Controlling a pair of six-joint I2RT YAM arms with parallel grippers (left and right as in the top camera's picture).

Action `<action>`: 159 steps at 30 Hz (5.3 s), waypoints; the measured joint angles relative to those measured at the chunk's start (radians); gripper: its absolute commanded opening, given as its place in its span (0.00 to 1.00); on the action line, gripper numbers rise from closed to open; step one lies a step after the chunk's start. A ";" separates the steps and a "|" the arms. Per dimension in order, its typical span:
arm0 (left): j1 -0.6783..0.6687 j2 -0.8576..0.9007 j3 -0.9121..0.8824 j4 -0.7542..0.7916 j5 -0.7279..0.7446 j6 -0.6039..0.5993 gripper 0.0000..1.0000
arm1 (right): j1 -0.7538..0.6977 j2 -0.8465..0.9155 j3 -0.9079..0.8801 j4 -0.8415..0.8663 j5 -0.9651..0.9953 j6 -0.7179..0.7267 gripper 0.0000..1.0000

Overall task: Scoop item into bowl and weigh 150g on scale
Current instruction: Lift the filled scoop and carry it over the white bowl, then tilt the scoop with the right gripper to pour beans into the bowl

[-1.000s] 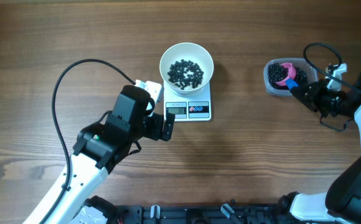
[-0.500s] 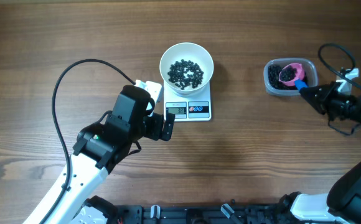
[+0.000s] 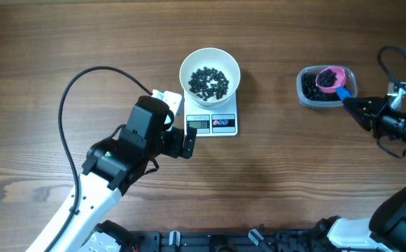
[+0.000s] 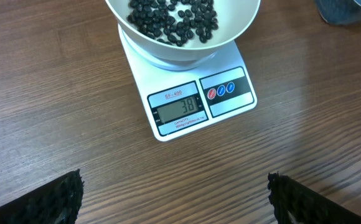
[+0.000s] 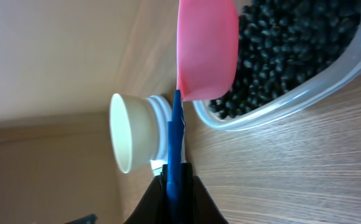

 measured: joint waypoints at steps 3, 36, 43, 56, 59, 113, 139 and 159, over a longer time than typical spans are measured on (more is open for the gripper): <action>0.000 0.000 0.000 0.000 0.000 0.000 1.00 | -0.007 0.000 0.000 -0.002 -0.055 0.000 0.04; 0.000 0.000 0.000 0.000 0.000 0.000 1.00 | 0.280 0.000 0.000 0.071 -0.391 0.039 0.04; 0.000 0.000 0.000 0.000 0.000 0.000 1.00 | 0.428 0.000 -0.004 0.256 -0.360 0.169 0.04; 0.000 0.000 0.000 0.000 0.000 0.000 1.00 | 0.693 0.000 -0.004 0.480 -0.097 0.393 0.04; 0.000 0.000 0.000 0.000 0.000 0.000 1.00 | 0.745 0.000 -0.004 0.510 -0.006 0.392 0.04; 0.000 0.000 0.000 0.000 0.000 0.000 1.00 | 0.925 0.000 -0.004 0.580 0.510 -0.232 0.04; 0.000 0.000 0.000 0.000 0.000 0.000 1.00 | 0.947 -0.060 -0.004 0.575 0.660 -0.419 0.04; 0.000 0.000 0.000 0.000 0.000 0.000 1.00 | 0.970 -0.096 -0.004 0.565 0.697 -0.595 0.04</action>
